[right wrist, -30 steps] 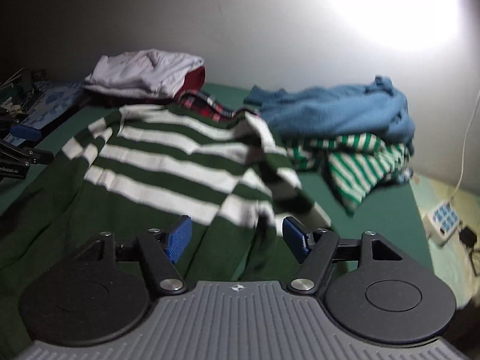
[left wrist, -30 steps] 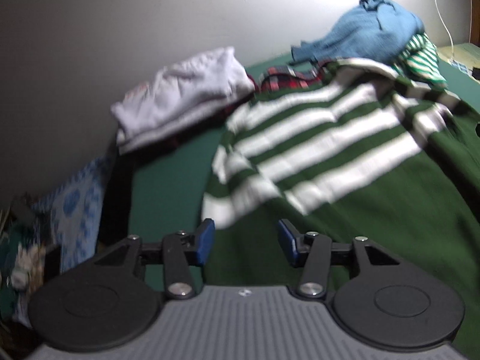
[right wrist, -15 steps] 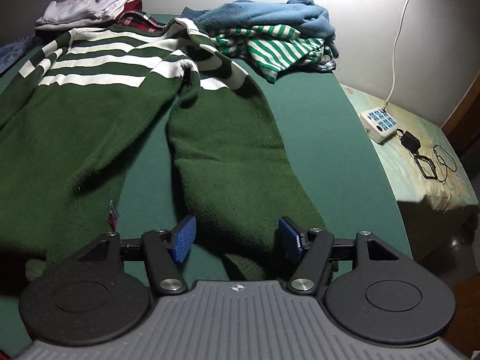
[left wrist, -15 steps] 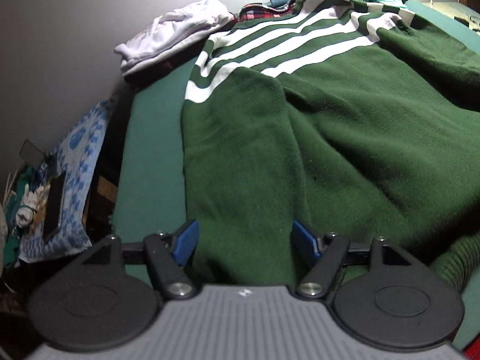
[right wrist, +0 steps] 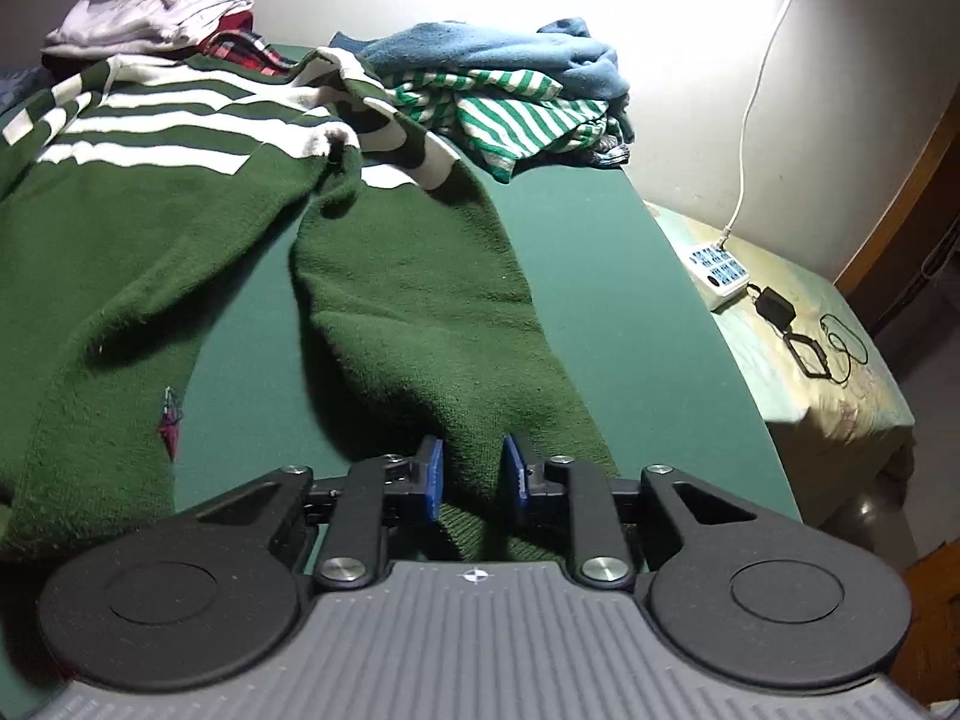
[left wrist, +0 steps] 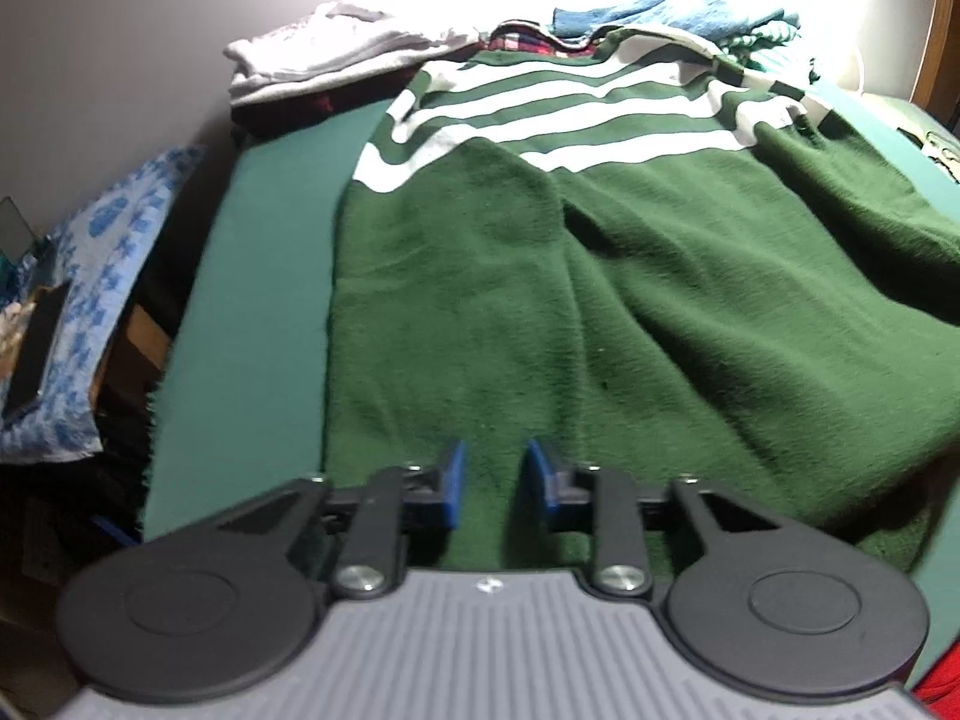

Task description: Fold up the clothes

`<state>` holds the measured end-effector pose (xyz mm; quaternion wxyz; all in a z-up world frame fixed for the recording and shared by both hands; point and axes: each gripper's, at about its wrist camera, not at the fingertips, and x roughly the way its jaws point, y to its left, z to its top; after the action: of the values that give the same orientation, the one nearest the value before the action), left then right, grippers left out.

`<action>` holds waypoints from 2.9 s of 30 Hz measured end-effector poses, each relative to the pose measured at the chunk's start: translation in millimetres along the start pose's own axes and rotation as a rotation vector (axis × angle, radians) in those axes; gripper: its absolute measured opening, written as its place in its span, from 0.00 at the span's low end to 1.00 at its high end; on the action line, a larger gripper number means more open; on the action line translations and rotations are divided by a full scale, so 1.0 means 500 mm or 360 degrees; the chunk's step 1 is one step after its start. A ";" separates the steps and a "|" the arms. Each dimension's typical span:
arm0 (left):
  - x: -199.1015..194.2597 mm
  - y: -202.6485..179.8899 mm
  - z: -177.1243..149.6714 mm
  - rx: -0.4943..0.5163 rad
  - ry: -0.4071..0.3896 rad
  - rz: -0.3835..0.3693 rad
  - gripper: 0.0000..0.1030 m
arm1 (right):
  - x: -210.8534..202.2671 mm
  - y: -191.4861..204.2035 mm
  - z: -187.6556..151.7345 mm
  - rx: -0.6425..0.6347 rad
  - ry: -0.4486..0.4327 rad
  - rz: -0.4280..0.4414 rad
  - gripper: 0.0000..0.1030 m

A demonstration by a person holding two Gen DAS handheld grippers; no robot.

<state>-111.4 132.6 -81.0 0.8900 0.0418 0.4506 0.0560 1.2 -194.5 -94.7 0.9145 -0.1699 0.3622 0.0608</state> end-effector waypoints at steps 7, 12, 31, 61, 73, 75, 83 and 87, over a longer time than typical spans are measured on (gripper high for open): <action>0.003 0.067 -0.006 0.0028 0.0062 0.0242 0.03 | 0.006 -0.050 0.017 -0.0022 -0.0037 -0.0196 0.11; -0.013 0.122 -0.015 -0.0034 0.0121 0.0185 0.10 | 0.038 -0.098 0.034 -0.0098 -0.0038 -0.0356 0.11; -0.065 0.044 -0.055 -0.0049 0.0114 -0.0141 0.84 | -0.128 0.012 0.056 -0.0153 -0.0041 0.0218 0.55; -0.087 0.017 -0.058 -0.0006 0.0108 -0.0183 0.14 | -0.123 0.124 -0.006 -0.0048 0.0087 0.0538 0.41; -0.130 0.173 -0.039 -0.0005 -0.0004 0.0531 0.07 | -0.121 0.135 -0.017 -0.0132 0.0066 0.0515 0.38; -0.114 0.210 -0.043 -0.0037 0.0013 0.0595 0.07 | -0.121 0.135 -0.017 -0.0141 0.0062 0.0517 0.37; 0.027 0.257 -0.094 -0.0097 0.0277 0.0637 0.07 | -0.119 0.135 -0.019 -0.0149 0.0059 0.0527 0.37; 0.017 0.258 -0.126 -0.0104 0.0302 0.0619 0.22 | -0.120 0.137 -0.020 -0.0155 0.0057 0.0520 0.37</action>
<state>-165.2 262.9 -108.6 0.8170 0.0935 0.5136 0.2448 -65.0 -133.2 -78.7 0.8764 -0.1540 0.3980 0.2232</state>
